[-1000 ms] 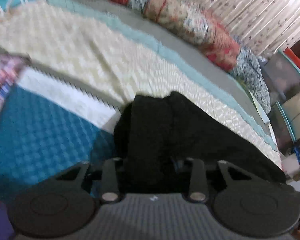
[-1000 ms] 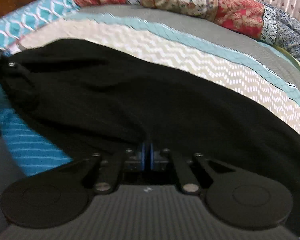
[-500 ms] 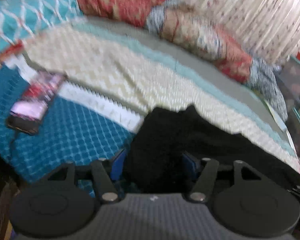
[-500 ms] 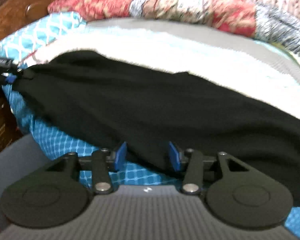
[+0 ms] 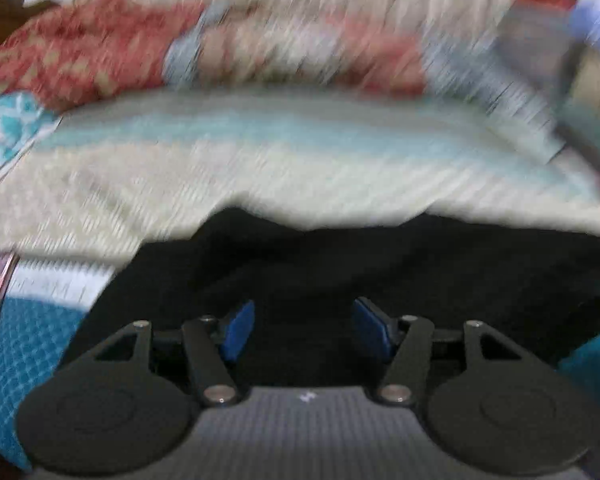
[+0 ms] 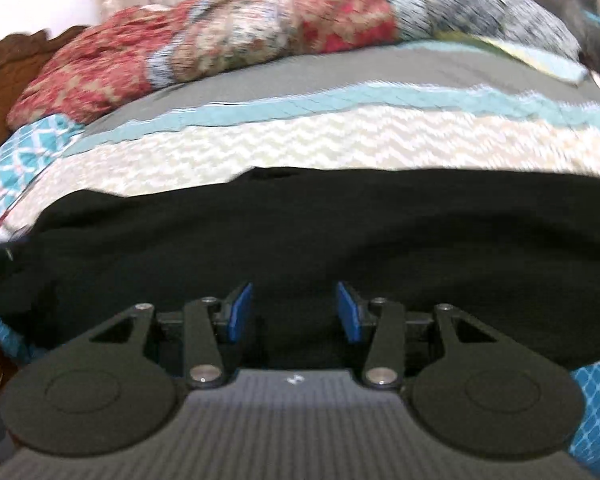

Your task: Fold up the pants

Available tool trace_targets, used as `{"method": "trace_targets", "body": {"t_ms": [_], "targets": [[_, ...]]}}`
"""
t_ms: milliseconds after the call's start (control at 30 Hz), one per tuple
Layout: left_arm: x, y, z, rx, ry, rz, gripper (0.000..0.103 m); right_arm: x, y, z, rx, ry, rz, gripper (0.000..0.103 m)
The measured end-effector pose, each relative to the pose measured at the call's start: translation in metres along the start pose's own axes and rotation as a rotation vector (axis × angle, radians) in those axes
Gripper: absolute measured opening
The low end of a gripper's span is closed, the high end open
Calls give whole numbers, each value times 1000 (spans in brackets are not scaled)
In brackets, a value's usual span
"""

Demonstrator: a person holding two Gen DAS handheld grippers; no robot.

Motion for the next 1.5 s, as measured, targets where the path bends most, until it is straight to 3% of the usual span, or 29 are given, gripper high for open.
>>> {"method": "trace_targets", "body": {"t_ms": [33, 67, 133, 233, 367, 433, 533, 667, 833, 933, 1067, 1200, 1433, 1467, 1500], "targets": [[-8, 6, -16, 23, 67, 8, 44, 3, -13, -4, -45, 4, -22, 49], [-15, 12, -27, 18, 96, 18, 42, 5, -29, -8, -101, 8, -46, 48], [-15, 11, -25, 29, 66, -8, 42, 8, -54, -11, -165, -7, -90, 44], [-13, 5, -20, 41, 81, -27, 45, 13, -68, -4, -104, -18, -186, 39], [2, 3, 1, -14, 71, 56, 53, 19, -75, 28, -67, -111, -222, 47], [12, -10, 11, -34, 41, 37, 53, 17, -88, 52, -35, -171, -258, 47], [29, -41, 19, -88, 8, -29, 55, 10, -125, 87, -25, -269, -342, 47], [47, -95, 9, -180, 21, -124, 55, -5, -182, 123, -61, -365, -485, 50], [62, -156, -17, -276, 49, -195, 55, -21, -243, 141, -69, -413, -698, 56], [62, -178, -38, -322, 91, -178, 55, -29, -262, 143, -43, -430, -801, 57], [38, -193, -63, -311, 185, -187, 55, -32, -281, 137, 16, -459, -920, 57], [31, -199, -59, -284, 155, -272, 57, -25, -298, 141, 66, -512, -983, 56], [28, -194, -60, -297, 155, -249, 61, -15, -319, 142, 117, -549, -1075, 56], [29, -195, -60, -298, 154, -253, 62, -13, -319, 140, 114, -546, -1074, 55], [29, -196, -61, -299, 154, -257, 62, -11, -319, 140, 107, -544, -1070, 43]]}}
Point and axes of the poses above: each gripper's, at about its wrist camera, not at the fingertips, and z roughly against the way its jaws point, y to its left, x to its top, the point moved 8 cm from there along -z, roughly the way its jaws point, and after that the axes turned 11 degrees about -z, right-handed, at the moved point
